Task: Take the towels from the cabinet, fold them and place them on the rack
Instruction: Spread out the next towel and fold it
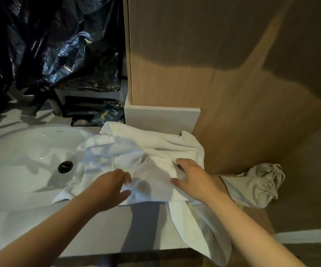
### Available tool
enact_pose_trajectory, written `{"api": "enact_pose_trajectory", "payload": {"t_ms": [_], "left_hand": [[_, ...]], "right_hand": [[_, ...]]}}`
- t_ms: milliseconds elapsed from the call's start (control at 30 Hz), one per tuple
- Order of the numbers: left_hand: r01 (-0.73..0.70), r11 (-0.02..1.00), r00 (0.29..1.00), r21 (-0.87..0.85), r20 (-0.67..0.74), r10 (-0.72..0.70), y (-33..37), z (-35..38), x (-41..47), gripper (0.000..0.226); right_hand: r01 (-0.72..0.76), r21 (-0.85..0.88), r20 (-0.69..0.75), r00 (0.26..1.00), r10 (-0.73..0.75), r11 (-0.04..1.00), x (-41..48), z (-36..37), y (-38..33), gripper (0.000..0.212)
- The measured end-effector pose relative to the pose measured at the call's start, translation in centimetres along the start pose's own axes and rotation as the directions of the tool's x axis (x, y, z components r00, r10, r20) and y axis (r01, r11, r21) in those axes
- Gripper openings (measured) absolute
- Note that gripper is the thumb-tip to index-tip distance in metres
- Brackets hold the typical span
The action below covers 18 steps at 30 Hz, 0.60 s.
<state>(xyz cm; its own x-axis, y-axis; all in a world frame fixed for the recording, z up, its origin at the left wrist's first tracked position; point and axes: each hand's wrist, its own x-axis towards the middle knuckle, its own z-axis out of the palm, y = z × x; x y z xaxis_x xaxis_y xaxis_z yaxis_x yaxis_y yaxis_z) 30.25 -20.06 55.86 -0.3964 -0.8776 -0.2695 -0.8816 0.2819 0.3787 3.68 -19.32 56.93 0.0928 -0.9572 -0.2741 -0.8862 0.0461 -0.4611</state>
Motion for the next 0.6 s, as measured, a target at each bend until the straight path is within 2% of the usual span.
{"api": "enact_pose_trajectory", "payload": {"t_ms": [100, 200, 267, 400, 467, 533, 600], "left_hand": [[-0.05, 0.999, 0.998, -0.01, -0.047, 0.049, -0.2, -0.3, 1.1, 0.039], [-0.122, 0.992, 0.991, -0.015, -0.052, 0.121, -0.4, -0.4, 2.3, 0.05], [-0.148, 0.989, 0.989, -0.016, -0.018, 0.148, -0.7, -0.1, 3.1, 0.063], [-0.157, 0.983, 0.984, -0.091, 0.075, 0.164, -1.0, 0.3, 3.9, 0.076], [-0.175, 0.98, 0.977, -0.093, 0.11, 0.185, -1.2, 0.6, 4.1, 0.071], [-0.168, 0.981, 0.978, -0.093, 0.112, 0.178, -1.1, 0.7, 4.3, 0.051], [-0.162, 0.98, 0.979, -0.116, 0.104, 0.174, -1.0, 0.9, 4.3, 0.032]], "right_hand": [[-0.095, 0.05, 0.089, 0.992, 0.09, 0.994, 1.3, 1.7, -0.2, 0.085], [-0.123, 0.054, 0.087, 0.989, 0.118, 0.991, 1.5, 4.1, -0.3, 0.089], [-0.105, 0.142, 0.035, 0.994, 0.101, 0.984, 1.1, 5.2, -0.4, 0.08], [-0.03, 0.233, -0.031, 0.999, 0.038, 0.972, 0.2, 6.3, -0.1, 0.042], [0.001, 0.229, -0.057, 0.998, 0.012, 0.974, -0.1, 6.4, 0.1, 0.027], [0.037, 0.211, -0.082, 0.996, -0.02, 0.977, -0.3, 6.5, 0.2, 0.017], [0.062, 0.196, -0.096, 0.994, -0.044, 0.979, -0.5, 6.5, 0.4, 0.018]]}}
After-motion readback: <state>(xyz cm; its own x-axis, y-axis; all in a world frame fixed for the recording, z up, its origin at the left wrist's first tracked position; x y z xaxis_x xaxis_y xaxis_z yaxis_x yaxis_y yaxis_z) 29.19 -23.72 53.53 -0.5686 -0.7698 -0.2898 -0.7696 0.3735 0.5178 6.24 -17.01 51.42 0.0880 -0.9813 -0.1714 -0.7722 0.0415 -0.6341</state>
